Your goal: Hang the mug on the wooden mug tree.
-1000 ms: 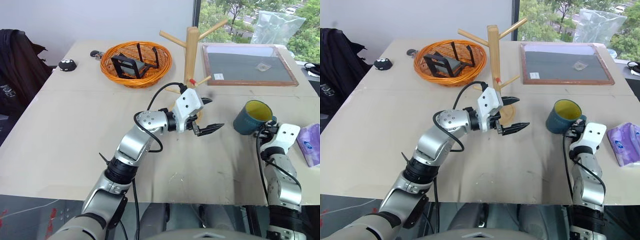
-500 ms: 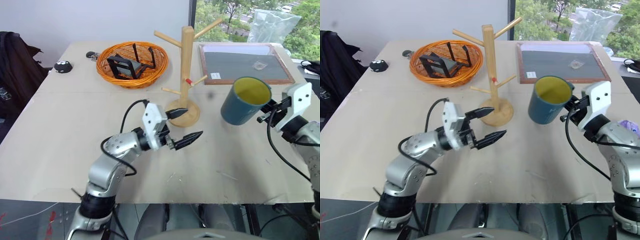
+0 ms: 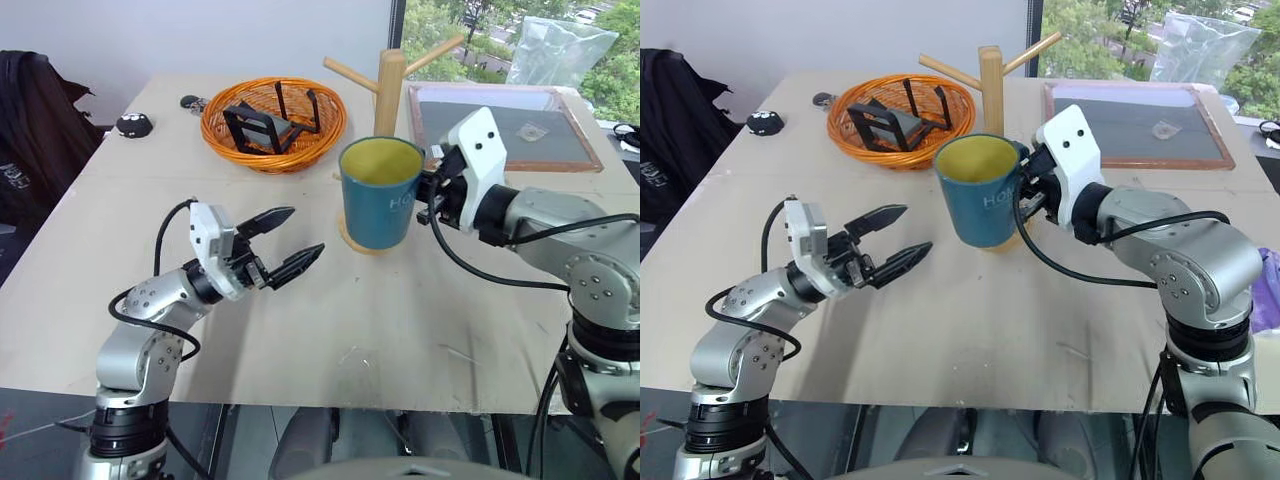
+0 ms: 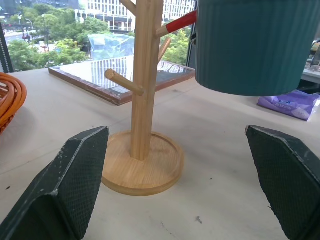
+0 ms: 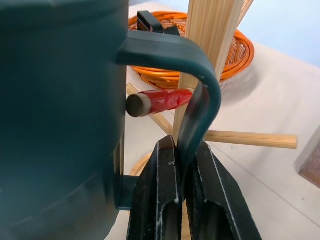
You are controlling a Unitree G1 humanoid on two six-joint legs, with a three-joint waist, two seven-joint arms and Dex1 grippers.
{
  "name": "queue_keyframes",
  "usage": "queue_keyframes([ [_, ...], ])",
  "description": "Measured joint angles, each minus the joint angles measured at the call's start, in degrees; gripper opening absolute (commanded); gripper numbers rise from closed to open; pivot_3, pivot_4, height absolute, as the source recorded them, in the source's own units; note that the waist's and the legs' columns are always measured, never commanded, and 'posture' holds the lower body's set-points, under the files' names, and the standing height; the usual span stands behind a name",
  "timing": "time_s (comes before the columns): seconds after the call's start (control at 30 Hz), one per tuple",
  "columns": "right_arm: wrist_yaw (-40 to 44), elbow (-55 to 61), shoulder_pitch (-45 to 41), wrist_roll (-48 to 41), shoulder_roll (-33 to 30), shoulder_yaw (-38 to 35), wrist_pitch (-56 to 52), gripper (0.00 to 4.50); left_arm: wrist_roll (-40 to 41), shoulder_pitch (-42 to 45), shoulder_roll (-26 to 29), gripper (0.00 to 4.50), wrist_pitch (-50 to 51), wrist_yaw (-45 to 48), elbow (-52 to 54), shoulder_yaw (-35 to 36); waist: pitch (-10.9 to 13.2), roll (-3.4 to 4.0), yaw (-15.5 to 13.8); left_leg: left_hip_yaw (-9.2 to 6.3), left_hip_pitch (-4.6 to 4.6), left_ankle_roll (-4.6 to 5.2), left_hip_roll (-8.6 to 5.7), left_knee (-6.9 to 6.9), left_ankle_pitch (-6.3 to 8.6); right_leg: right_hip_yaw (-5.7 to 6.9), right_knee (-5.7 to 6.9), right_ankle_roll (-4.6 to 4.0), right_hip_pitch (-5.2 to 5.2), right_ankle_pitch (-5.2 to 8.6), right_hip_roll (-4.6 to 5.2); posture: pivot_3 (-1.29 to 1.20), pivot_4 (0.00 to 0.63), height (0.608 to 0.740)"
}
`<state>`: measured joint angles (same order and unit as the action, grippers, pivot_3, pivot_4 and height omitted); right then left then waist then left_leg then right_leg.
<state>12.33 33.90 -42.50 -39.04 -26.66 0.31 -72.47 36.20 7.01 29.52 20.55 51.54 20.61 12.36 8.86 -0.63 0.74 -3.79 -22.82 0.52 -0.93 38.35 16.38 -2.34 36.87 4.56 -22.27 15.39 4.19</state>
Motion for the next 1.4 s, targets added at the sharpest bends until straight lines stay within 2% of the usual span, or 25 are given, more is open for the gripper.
queue_keyframes([
  [0.13, -2.8, -1.3, -1.9, 2.3, 1.8, 0.6, -1.6, 0.01, 1.2, 0.0, -0.4, 4.5, -0.3, -0.1, -0.1, 0.3, 0.0, 0.0, 0.2, 0.02, 0.02, -0.01, -0.03, 0.0, -0.01, 0.0, 0.05, 0.0, -0.02, 0.0, -0.06, 0.0, 0.15, 0.737],
  [0.4, -3.4, -3.3, -3.1, 4.6, 4.1, 1.4, -2.2, 0.01, 4.5, 0.1, -1.2, 4.5, -1.3, -0.6, -0.1, 1.3, 0.0, 0.0, 0.3, 0.05, 0.05, -0.01, -0.05, 0.0, -0.01, -0.01, 0.09, 0.0, -0.02, 0.0, -0.06, 0.0, 0.15, 0.737],
  [0.53, -3.3, -3.5, -3.1, 5.1, 4.5, 1.4, -2.4, 1.36, 4.6, 0.1, -1.3, 4.5, -1.7, -0.6, -0.1, 1.3, 0.0, 0.0, 0.3, 0.06, 0.05, -0.01, -0.08, -0.01, -0.01, 0.0, 0.09, 0.0, -0.03, 0.0, -0.06, 0.0, 0.15, 0.737],
  [0.6, -3.2, -3.4, -3.1, 5.2, 4.6, 1.1, -2.5, 2.21, 4.6, 0.1, -1.5, 4.5, -1.9, -0.6, -0.1, 1.2, 0.0, 0.0, 0.4, 0.06, 0.05, -0.01, -0.08, 0.0, -0.01, -0.01, 0.09, 0.0, -0.03, 0.0, -0.06, 0.0, 0.15, 0.737],
  [0.73, -3.2, -2.9, -3.1, 4.7, 5.2, -1.6, -3.9, 4.23, 4.6, 0.1, -1.6, 4.5, -2.1, -0.6, -0.1, 1.1, 0.0, 0.0, 0.4, 0.06, 0.05, -0.01, -0.08, 0.0, -0.01, -0.01, 0.1, 0.0, -0.03, 0.0, -0.07, 0.0, 0.15, 0.737],
  [0.77, -3.2, -2.3, -3.1, 4.5, 5.2, -2.6, -4.8, 4.47, 4.6, 0.1, -1.6, 4.5, -2.1, -0.6, -0.1, 1.1, 0.0, 0.0, 0.4, 0.05, 0.05, -0.01, -0.08, -0.01, -0.01, -0.01, 0.09, 0.0, -0.03, 0.0, -0.07, 0.0, 0.15, 0.737],
  [0.93, -1.9, 1.4, -3.0, 1.8, 4.1, -7.5, -8.5, 4.47, 4.5, 0.1, -1.6, 4.5, -2.2, -0.6, -0.1, 0.7, 0.0, 0.0, 0.3, 0.06, 0.05, 0.0, -0.08, -0.02, 0.0, -0.01, 0.08, 0.0, -0.03, 0.0, -0.06, 0.0, 0.15, 0.737],
  [1.07, 5.0, 4.3, 1.3, -5.1, -2.8, -16.8, -12.3, 4.47, 3.9, -0.7, -1.1, 4.5, -1.7, -1.0, -0.1, -0.1, 0.0, -0.04, -0.1, 0.03, 0.03, 0.1, -0.15, -0.02, 0.05, 0.02, 0.01, 0.0, 0.03, 0.0, -0.02, 0.0, 0.15, 0.737],
  [1.1, 8.7, 5.9, 6.2, -7.5, -6.7, -19.8, -11.8, 4.47, 2.9, -1.1, -0.6, 4.5, -1.4, -1.6, -0.1, -1.3, 0.0, -0.05, -0.2, 0.03, 0.03, 0.12, -0.17, -0.03, 0.06, 0.02, -0.01, 0.0, 0.04, 0.0, -0.02, 0.0, 0.15, 0.737],
  [1.13, 10.0, 6.3, 7.9, -8.2, -7.6, -20.6, -11.7, 4.47, 2.5, -1.5, -0.5, 4.5, -1.3, -1.7, -0.1, -1.5, 0.0, -0.05, 0.0, 0.05, 0.04, 0.19, -0.17, -0.03, 0.11, 0.01, -0.02, 0.0, 0.04, 0.0, -0.02, 0.0, 0.15, 0.737],
  [1.2, 15.7, 9.0, 19.1, -9.2, -10.1, -24.2, -5.5, 4.47, 0.2, -2.5, 0.0, 4.5, -0.3, -3.1, 0.4, -3.9, -0.1, -0.14, 0.0, 0.05, 0.06, 0.27, -0.13, -0.08, 0.15, 0.01, -0.03, 0.0, 0.06, 0.01, -0.04, 0.0, 0.15, 0.737],
  [1.27, 20.8, 9.8, 31.1, -7.7, -9.7, -25.3, 2.5, 4.47, -3.7, -4.3, 0.7, 4.5, 0.3, -5.0, 0.7, -6.4, -0.1, -0.15, 0.1, 0.11, 0.07, 0.28, -0.11, -0.12, 0.16, -0.03, -0.04, 0.01, 0.06, 0.01, -0.06, 0.0, 0.15, 0.737],
  [1.33, 26.1, 7.3, 45.2, -2.1, -6.7, -24.4, 15.6, 4.47, -8.6, -7.3, 2.0, 4.5, 0.6, -7.0, 0.9, -9.9, -0.1, -0.14, 0.2, 0.25, 0.14, 0.29, -0.1, -0.04, 0.16, -0.16, 0.03, 0.03, 0.08, 0.0, -0.06, 0.0, 0.15, 0.737],
  [1.4, 28.7, 4.2, 50.5, 2.4, -5.7, -23.1, 24.7, 4.47, -11.0, -8.4, 2.5, 4.5, 0.4, -7.3, 1.0, -11.7, -0.1, -0.16, 0.5, 0.35, 0.39, 0.32, -0.11, 0.01, 0.17, -0.25, 0.11, 0.05, 0.23, -0.02, -0.05, 0.0, 0.15, 0.737],
])
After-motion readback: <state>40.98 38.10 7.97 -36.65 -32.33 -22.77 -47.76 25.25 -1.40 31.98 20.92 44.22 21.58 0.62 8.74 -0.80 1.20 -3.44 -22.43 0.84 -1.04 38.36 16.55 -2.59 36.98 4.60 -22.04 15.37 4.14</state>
